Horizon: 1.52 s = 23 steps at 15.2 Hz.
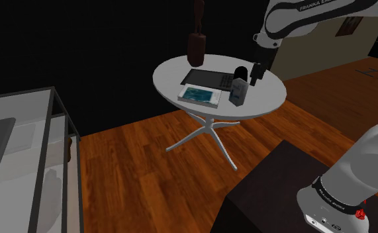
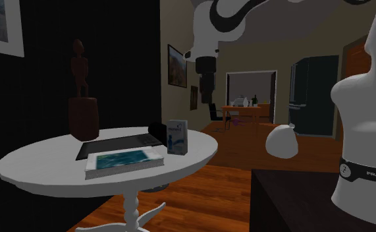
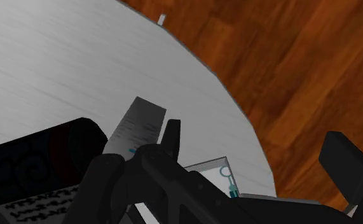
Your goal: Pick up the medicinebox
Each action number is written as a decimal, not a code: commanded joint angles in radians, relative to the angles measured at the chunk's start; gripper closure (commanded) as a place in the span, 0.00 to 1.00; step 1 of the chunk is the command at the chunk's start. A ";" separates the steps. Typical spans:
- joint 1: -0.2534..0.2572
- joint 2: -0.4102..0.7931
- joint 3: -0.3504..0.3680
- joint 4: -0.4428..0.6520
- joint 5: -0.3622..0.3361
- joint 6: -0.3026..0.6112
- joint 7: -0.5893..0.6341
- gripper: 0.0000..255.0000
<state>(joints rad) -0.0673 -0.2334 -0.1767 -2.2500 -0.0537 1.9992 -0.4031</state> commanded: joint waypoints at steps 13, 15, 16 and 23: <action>-0.057 0.450 -0.062 0.311 0.056 0.148 -0.166 0.00; -0.058 0.463 -0.061 0.299 0.059 0.172 -0.167 0.00; -0.058 0.469 -0.061 0.293 0.061 0.184 -0.168 0.00; -0.060 0.484 -0.060 0.276 0.065 0.216 -0.170 1.00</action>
<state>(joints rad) -0.1269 0.2500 -0.2364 -1.9739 0.0108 2.2145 -0.5725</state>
